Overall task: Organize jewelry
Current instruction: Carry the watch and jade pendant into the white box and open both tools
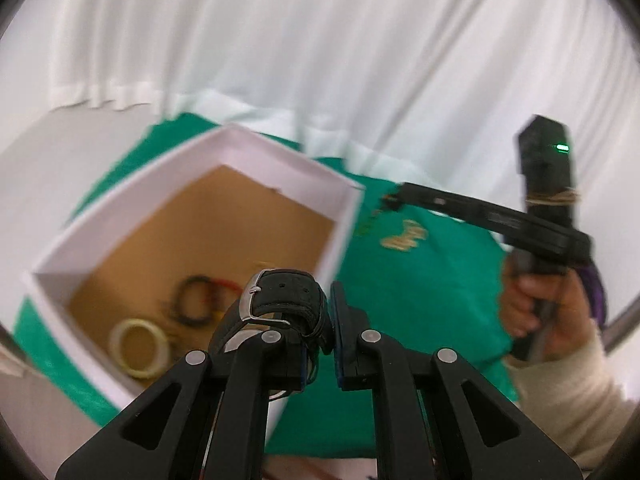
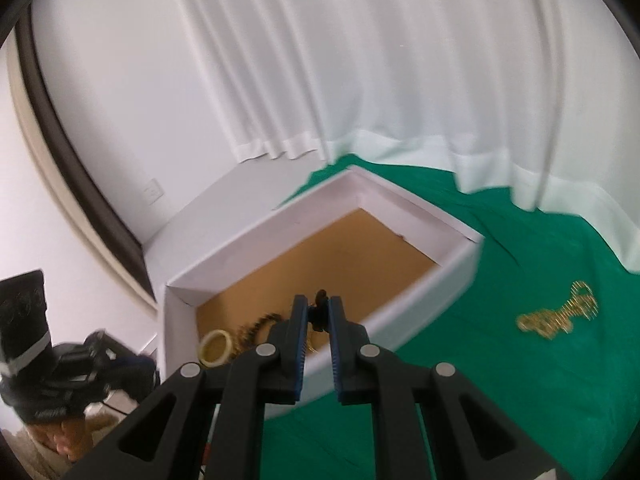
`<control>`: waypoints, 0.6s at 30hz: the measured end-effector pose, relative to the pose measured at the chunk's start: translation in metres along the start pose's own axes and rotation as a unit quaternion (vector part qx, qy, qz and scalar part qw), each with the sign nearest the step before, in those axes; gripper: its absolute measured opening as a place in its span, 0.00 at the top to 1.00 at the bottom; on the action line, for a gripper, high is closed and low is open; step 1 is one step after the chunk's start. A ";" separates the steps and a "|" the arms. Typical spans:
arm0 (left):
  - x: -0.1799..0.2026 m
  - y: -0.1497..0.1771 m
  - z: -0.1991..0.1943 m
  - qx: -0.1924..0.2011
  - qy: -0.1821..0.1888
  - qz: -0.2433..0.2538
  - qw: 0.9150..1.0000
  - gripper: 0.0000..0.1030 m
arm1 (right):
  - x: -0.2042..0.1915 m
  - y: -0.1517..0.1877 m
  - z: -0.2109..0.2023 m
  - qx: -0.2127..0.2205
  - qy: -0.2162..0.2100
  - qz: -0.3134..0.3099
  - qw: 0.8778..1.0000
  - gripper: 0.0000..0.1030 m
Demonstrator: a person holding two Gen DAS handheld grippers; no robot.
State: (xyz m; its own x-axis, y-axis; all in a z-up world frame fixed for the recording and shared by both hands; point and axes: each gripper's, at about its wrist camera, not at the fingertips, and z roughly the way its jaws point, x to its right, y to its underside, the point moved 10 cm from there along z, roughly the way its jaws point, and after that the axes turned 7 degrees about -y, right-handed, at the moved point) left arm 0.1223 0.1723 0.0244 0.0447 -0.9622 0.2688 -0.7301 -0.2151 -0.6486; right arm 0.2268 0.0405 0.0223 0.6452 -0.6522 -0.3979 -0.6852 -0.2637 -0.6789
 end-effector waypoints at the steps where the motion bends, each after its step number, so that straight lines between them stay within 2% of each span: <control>1: -0.012 -0.002 0.004 -0.002 -0.009 -0.007 1.000 0.92 | -0.009 -0.004 0.009 -0.003 -0.006 -0.006 1.000 0.90; 7: -0.067 -0.007 0.049 -0.032 -0.062 -0.029 0.997 0.92 | -0.038 -0.015 0.056 -0.033 -0.029 -0.019 0.999 0.90; 13: -0.092 0.002 0.091 -0.074 -0.075 -0.039 0.994 0.92 | -0.042 -0.018 0.095 -0.054 -0.020 -0.044 0.997 0.90; 18: -0.101 0.010 0.114 -0.096 -0.085 -0.038 0.991 0.91 | -0.027 -0.004 0.119 -0.083 0.003 -0.042 0.996 0.90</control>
State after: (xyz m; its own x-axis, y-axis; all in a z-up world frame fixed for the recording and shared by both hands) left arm 0.1881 0.2479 -0.0907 0.2057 -0.9624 0.1772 -0.8365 -0.2669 -0.4786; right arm 0.2521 0.1442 -0.0377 0.7004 -0.6274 -0.3402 -0.6760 -0.4302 -0.5983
